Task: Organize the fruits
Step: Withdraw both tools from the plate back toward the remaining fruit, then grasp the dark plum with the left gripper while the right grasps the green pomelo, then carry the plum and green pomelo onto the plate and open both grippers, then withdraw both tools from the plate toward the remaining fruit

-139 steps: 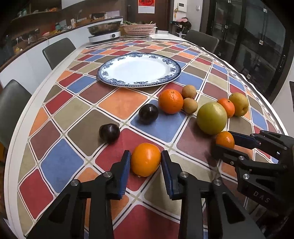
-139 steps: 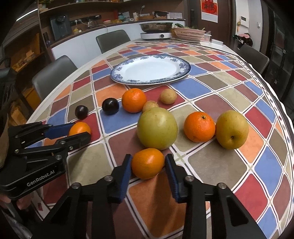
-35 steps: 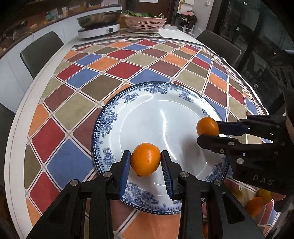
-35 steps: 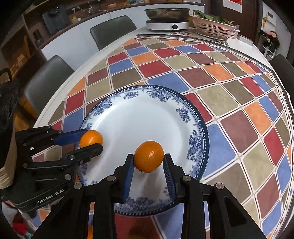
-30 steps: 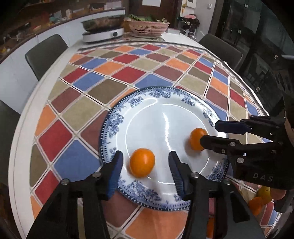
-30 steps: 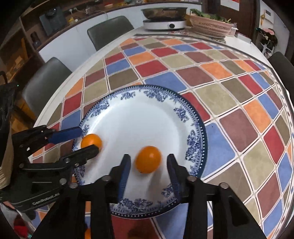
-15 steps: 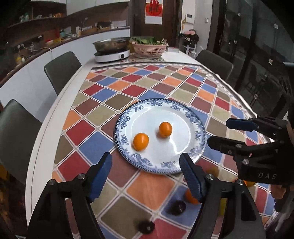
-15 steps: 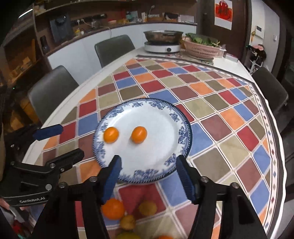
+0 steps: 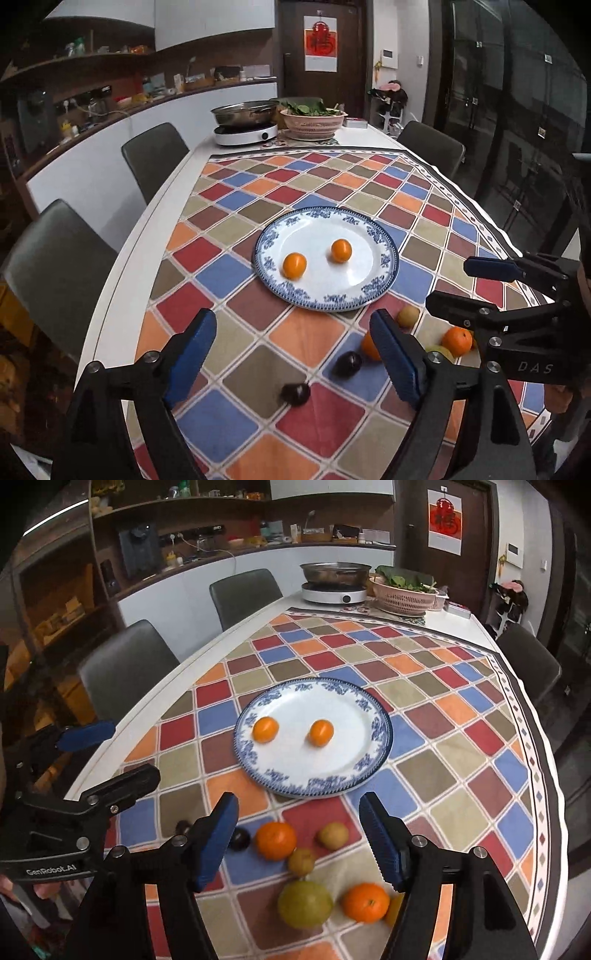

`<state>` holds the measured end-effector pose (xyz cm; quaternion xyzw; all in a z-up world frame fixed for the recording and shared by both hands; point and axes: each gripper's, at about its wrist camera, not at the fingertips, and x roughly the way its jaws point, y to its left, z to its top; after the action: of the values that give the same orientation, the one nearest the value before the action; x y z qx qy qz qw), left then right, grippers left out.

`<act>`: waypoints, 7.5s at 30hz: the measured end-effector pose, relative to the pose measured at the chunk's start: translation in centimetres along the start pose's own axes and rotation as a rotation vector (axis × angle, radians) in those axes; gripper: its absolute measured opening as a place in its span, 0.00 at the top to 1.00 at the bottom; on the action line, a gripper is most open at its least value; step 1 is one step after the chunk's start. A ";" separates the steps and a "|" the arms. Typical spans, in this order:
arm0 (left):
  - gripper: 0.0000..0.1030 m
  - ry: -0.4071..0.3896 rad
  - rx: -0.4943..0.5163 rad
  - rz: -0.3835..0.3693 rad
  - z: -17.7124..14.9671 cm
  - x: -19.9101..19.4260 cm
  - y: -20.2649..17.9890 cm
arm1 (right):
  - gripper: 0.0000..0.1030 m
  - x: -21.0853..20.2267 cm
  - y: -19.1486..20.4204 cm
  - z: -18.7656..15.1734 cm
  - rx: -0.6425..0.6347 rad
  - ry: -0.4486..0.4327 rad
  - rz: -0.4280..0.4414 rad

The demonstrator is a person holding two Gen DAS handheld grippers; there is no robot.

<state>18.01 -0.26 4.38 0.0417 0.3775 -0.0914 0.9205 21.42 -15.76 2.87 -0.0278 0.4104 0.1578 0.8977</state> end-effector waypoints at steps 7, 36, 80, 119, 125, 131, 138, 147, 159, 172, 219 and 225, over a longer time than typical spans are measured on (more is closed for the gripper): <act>0.16 0.012 -0.026 0.022 -2.2 -0.8 0.2 | 0.34 -0.7 0.2 -2.1 0.064 0.023 -0.007; 0.28 0.043 0.012 0.055 -8.8 1.7 0.9 | 0.34 0.3 1.0 -9.3 0.177 -0.011 -0.152; 0.72 0.175 0.003 -0.045 -8.3 8.4 0.5 | 0.51 5.3 -0.5 -10.2 0.240 0.145 -0.098; 0.72 0.044 0.052 -0.055 -3.2 2.9 -0.9 | 0.52 1.5 0.7 -5.3 0.108 -0.008 0.067; 0.73 0.026 0.072 -0.079 0.1 4.0 -0.8 | 0.52 1.7 -0.1 -1.2 0.049 -0.018 0.076; 0.73 0.017 0.076 -0.099 4.1 5.8 -0.3 | 0.52 2.8 -1.4 3.0 0.023 0.005 0.084; 0.73 0.108 0.078 -0.141 8.1 11.0 0.6 | 0.52 6.4 -2.7 7.0 -0.016 0.094 0.071; 0.73 0.206 0.089 -0.148 10.2 17.4 1.2 | 0.52 12.3 -4.9 9.8 -0.016 0.174 0.063; 0.72 0.306 0.084 -0.137 11.7 24.7 0.8 | 0.52 18.9 -7.5 11.2 -0.022 0.286 0.035; 0.60 0.269 0.083 -0.122 12.6 24.4 0.5 | 0.51 19.6 -8.6 11.3 0.015 0.277 0.082; 0.29 -0.065 0.254 -0.209 0.2 1.1 -10.0 | 0.40 -4.6 -8.1 -4.1 0.090 -0.013 -0.200; 0.29 -0.051 0.374 -0.270 -2.1 1.6 -12.2 | 0.40 -4.4 -8.2 -6.7 0.020 0.034 -0.201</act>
<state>15.31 -12.16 1.67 0.1585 0.3329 -0.2830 0.8854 16.39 -25.86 1.09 -0.0625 0.4223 0.0624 0.9022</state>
